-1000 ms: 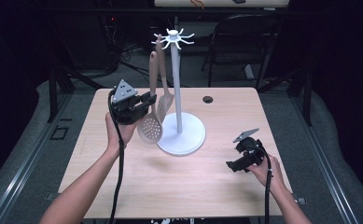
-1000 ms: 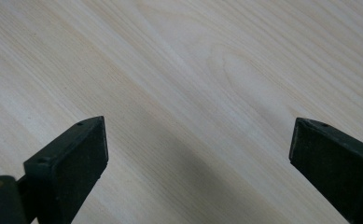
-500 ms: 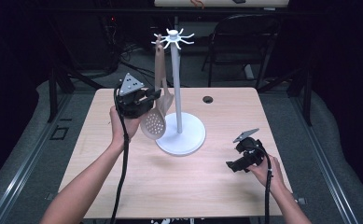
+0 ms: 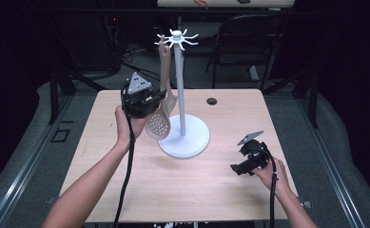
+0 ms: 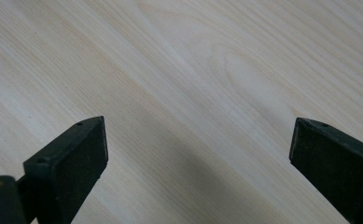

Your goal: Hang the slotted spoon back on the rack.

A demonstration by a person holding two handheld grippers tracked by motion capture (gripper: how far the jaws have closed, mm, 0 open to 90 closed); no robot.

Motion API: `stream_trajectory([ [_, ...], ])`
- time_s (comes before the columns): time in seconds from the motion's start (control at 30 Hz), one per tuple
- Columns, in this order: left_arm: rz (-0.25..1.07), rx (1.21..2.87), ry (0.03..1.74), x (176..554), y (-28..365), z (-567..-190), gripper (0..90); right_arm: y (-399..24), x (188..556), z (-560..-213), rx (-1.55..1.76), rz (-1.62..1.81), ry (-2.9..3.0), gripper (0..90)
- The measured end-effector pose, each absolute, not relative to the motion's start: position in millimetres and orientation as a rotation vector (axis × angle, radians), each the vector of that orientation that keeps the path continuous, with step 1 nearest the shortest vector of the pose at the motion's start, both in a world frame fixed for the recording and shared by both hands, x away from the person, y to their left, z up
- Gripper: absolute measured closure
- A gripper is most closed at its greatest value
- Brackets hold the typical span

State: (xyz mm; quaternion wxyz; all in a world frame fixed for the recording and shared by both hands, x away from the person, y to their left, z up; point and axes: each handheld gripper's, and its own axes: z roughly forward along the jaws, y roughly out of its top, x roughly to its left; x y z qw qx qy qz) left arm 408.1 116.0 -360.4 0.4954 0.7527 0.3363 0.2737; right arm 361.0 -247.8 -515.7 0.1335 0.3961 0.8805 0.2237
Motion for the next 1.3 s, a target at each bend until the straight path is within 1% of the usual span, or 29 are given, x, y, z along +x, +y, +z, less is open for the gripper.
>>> stream_trajectory([
  [0.23, 0.648, 1.823, 0.816, 415.7, 110.5, -363.4, 77.1, -247.0, 360.3, -517.4, 1.165, 0.687, 2.536, 3.9],
  [0.27, 0.65, 1.823, 0.814, 416.4, 110.3, -363.6, 77.1, -247.5, 360.5, -514.8, 1.15, 0.641, 2.552, 3.8],
  [0.37, 0.649, 1.827, 0.806, 419.7, 109.4, -364.1, 76.8, -247.5, 360.5, -514.8, 1.148, 0.64, 2.551, 3.9],
  [0.5, 0.644, 1.829, 0.781, 420.9, 108.0, -365.7, 75.1, -247.8, 360.7, -514.9, 1.148, 0.637, 2.555, 3.9],
  [0.57, 0.644, 1.832, 0.783, 420.7, 107.2, -367.3, 68.2, -247.5, 360.6, -515.1, 1.149, 0.64, 2.553, 3.9],
  [0.63, 0.646, 1.838, 0.767, 419.9, 106.0, -370.0, 66.2, -247.2, 360.2, -514.9, 1.15, 0.641, 2.55, 3.9],
  [0.9, 0.673, 1.836, 0.796, 414.5, 107.4, -381.5, 41.8, -247.4, 359.8, -514.9, 1.155, 0.646, 2.551, 3.9],
  [1.2, 0.67, 1.843, 0.848, 400.6, 129.0, -397.5, 23.7, -247.2, 359.8, -515.0, 1.157, 0.649, 2.55, 3.8],
  [1.3, 0.659, 1.855, 0.871, 395.2, 138.7, -402.9, 19.6, -247.4, 360.1, -515.4, 1.155, 0.648, 2.551, 3.8],
])
